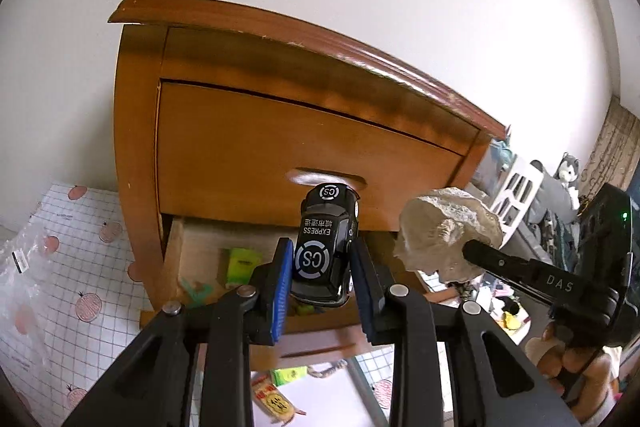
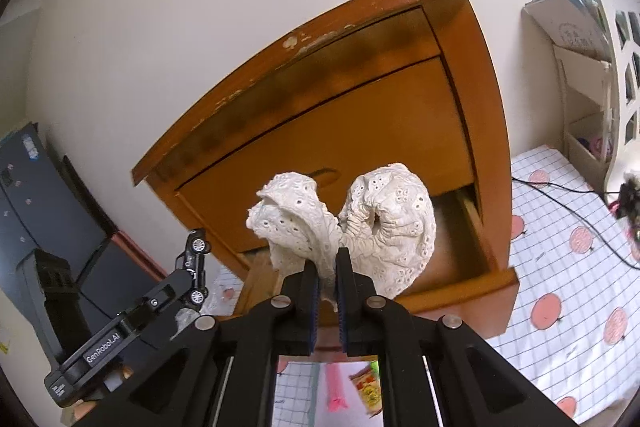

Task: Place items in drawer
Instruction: 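Carry the toy car and lace cloth up into the open drawer with both tools, then open both tools to release the toy car and lace cloth in the drawer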

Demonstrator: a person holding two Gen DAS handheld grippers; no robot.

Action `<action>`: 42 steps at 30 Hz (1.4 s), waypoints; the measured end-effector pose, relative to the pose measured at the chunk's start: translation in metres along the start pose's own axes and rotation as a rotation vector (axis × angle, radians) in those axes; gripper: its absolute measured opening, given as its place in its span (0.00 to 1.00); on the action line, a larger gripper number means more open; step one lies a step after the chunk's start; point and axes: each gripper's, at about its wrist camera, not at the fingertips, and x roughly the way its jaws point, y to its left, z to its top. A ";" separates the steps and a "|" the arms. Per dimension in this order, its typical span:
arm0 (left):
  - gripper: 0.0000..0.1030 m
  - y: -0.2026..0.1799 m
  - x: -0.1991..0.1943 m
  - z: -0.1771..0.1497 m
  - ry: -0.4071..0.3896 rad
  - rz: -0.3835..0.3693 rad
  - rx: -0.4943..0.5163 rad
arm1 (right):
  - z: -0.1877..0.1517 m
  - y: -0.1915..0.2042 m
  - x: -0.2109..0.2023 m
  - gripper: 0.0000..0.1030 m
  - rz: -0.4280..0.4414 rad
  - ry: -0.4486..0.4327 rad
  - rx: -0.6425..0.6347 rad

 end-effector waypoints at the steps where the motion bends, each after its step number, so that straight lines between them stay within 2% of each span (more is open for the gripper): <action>1: 0.29 0.001 0.004 0.001 0.004 0.010 0.002 | 0.004 0.000 0.004 0.08 -0.014 0.011 -0.004; 11: 0.29 0.017 0.037 0.002 0.053 0.080 -0.006 | 0.006 0.001 0.054 0.08 -0.145 0.128 -0.102; 22: 0.29 0.039 0.072 -0.011 0.137 0.146 -0.028 | -0.008 0.008 0.099 0.08 -0.225 0.232 -0.183; 35: 0.29 0.056 0.096 -0.025 0.189 0.205 -0.042 | -0.019 0.008 0.123 0.10 -0.270 0.298 -0.218; 40: 0.32 0.059 0.098 -0.028 0.197 0.208 -0.051 | -0.021 0.001 0.126 0.13 -0.274 0.305 -0.196; 41: 0.35 0.059 0.098 -0.028 0.198 0.209 -0.053 | -0.021 0.001 0.125 0.15 -0.276 0.304 -0.195; 42: 0.37 0.059 0.098 -0.028 0.197 0.209 -0.055 | -0.021 0.000 0.125 0.22 -0.281 0.305 -0.196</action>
